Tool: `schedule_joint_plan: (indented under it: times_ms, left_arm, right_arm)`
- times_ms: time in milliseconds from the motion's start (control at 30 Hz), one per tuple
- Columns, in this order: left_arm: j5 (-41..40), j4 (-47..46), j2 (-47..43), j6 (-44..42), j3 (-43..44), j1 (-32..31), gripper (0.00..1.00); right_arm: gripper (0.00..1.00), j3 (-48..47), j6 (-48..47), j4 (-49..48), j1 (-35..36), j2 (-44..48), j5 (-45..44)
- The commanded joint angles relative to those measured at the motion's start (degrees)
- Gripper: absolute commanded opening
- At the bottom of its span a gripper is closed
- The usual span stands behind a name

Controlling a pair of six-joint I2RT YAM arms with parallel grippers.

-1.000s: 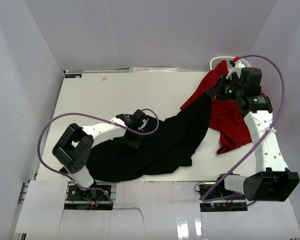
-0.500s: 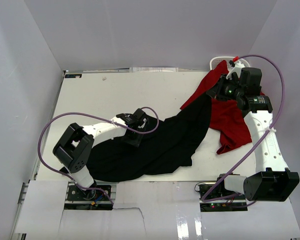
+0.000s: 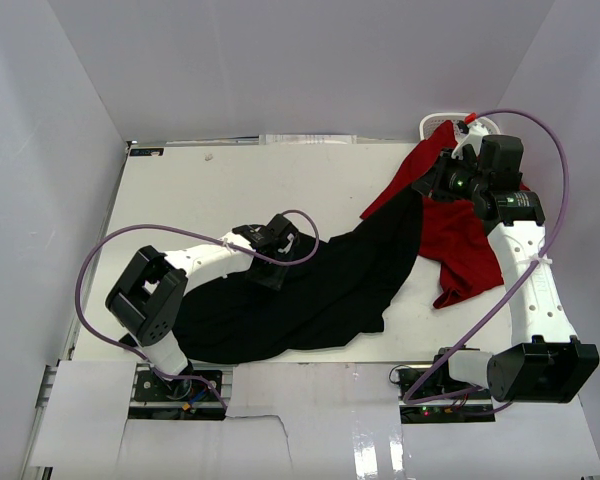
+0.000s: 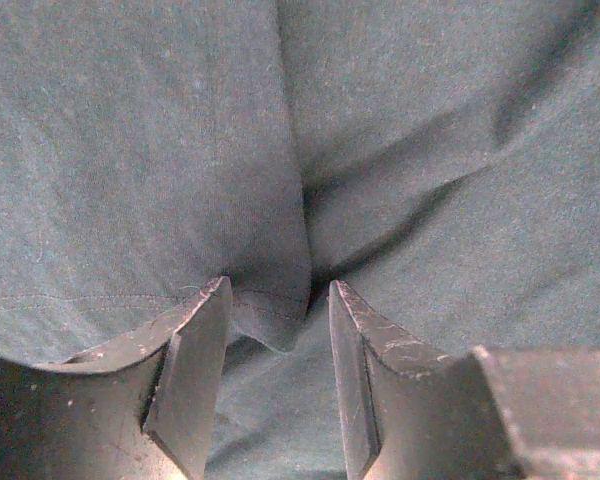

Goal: Fold and stack the t-shirts
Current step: Flatten out the tshirt

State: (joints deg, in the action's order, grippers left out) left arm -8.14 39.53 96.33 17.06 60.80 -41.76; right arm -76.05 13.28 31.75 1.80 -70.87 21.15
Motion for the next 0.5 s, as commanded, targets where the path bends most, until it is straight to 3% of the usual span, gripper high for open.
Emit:
schedule_joint_plan:
  times_ms: [0,267,467]
  left_arm:
    - [-0.38,-1.29,0.17,0.69,0.82,-0.25,0.55]
    - [-1.61,-2.17,2.01,1.31,-0.85,-0.25,0.53]
    - [-1.7,-2.35,1.23,1.75,-0.77,-0.25,0.34]
  right_arm:
    - [0.13,0.03,-0.62,-0.81,0.22,0.56,0.83]
    - [0.13,0.03,-0.62,-0.81,0.31,0.65,0.91]
    - [0.13,0.11,-0.62,-0.81,0.22,0.65,0.91]
